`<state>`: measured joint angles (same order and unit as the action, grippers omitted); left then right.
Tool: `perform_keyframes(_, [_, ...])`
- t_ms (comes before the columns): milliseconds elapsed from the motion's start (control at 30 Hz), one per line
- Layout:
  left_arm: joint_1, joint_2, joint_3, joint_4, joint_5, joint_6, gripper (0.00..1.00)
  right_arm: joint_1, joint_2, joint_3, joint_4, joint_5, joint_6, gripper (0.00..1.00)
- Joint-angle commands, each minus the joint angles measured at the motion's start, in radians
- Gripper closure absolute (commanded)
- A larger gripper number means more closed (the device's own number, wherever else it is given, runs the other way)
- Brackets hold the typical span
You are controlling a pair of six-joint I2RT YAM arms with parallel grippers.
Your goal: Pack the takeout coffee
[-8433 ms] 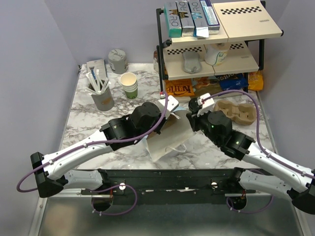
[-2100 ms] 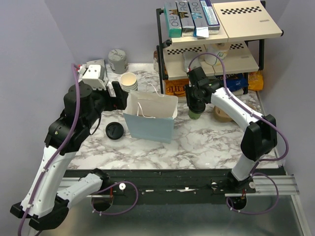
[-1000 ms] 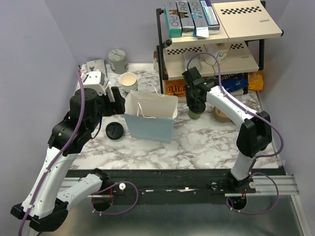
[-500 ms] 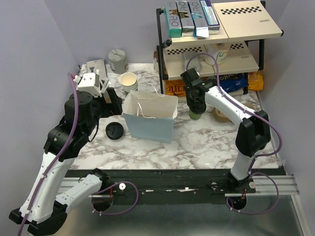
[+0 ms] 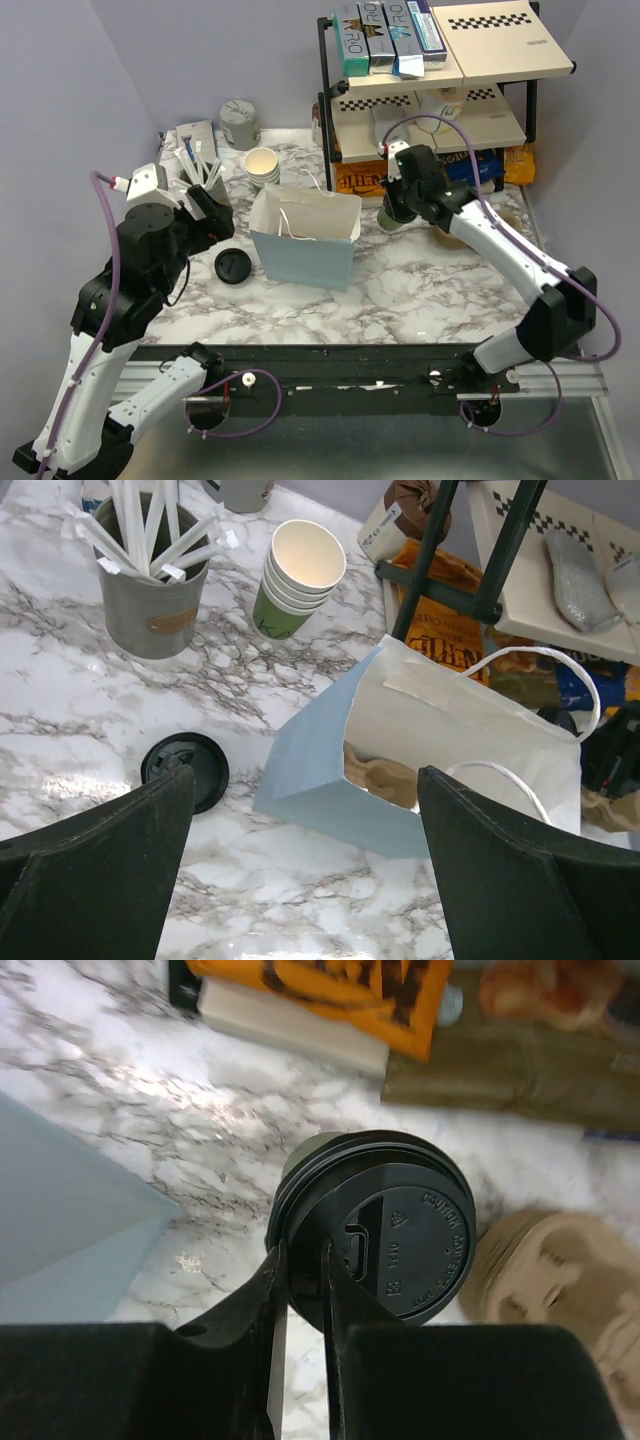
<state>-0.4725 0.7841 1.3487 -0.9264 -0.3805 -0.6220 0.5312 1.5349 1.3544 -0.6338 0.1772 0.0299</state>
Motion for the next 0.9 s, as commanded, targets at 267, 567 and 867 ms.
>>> perform_keyframes(267, [0.002, -0.039, -0.103, -0.028, 0.054, -0.183, 0.01, 0.006, -0.384, -0.109, 0.226, -0.321, -0.421, 0.99])
perform_keyframes(567, [0.002, 0.006, -0.096, 0.023, 0.095, -0.194, 0.01, 0.030, -0.463, 0.085, 0.200, -0.685, -0.675, 0.99])
perform_keyframes(867, [0.023, 0.099, -0.056, -0.002, 0.109, -0.185, 0.01, 0.240, -0.240, 0.428, -0.119, -0.887, -1.103, 0.99])
